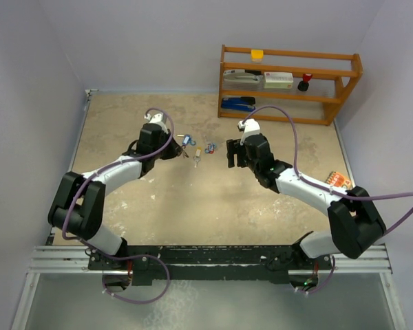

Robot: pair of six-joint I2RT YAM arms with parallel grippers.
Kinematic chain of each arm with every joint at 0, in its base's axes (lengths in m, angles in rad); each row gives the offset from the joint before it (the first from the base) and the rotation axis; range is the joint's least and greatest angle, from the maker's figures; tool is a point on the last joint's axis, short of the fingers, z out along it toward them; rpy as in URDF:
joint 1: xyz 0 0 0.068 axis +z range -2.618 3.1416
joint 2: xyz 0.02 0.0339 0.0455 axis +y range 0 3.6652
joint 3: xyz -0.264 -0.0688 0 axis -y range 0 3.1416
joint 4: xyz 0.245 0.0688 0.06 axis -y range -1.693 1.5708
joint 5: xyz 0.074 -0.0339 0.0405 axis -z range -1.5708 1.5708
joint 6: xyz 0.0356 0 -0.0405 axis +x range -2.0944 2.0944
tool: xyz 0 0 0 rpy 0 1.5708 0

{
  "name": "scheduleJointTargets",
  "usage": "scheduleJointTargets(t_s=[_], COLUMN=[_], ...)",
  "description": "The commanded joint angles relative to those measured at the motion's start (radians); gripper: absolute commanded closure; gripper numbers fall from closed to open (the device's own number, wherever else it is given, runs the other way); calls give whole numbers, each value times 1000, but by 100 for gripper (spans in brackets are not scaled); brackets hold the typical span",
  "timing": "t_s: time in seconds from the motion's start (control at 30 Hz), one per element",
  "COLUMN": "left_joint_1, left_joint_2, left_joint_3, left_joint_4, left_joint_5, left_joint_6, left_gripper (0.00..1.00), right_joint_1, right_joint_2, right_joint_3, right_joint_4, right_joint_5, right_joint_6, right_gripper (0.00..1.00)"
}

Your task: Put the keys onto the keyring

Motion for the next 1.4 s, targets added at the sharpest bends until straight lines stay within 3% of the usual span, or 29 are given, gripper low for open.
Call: scheduleJointTargets(t_s=[0.0, 0.23, 0.5, 1.1, 1.37], left_joint_1=[50, 93, 108, 122, 122], left_joint_2=[-29, 2, 31, 56, -19], left_joint_3=[-62, -112, -113, -115, -118], left_joint_4=[193, 287, 292, 277, 269], left_joint_5=[69, 118, 129, 123, 111], left_joint_6=[-100, -160, -167, -168, -157], left_gripper=[100, 100, 92, 61, 54], right_joint_1=[-3, -5, -5, -5, -7], right_joint_2=[-44, -39, -35, -25, 7], right_joint_3=[-11, -12, -11, -5, 41], right_joint_4=[2, 2, 2, -2, -79], right_joint_5=[21, 12, 9, 1, 84], right_joint_6=[7, 9, 12, 13, 53], right_gripper=[20, 20, 20, 20, 19])
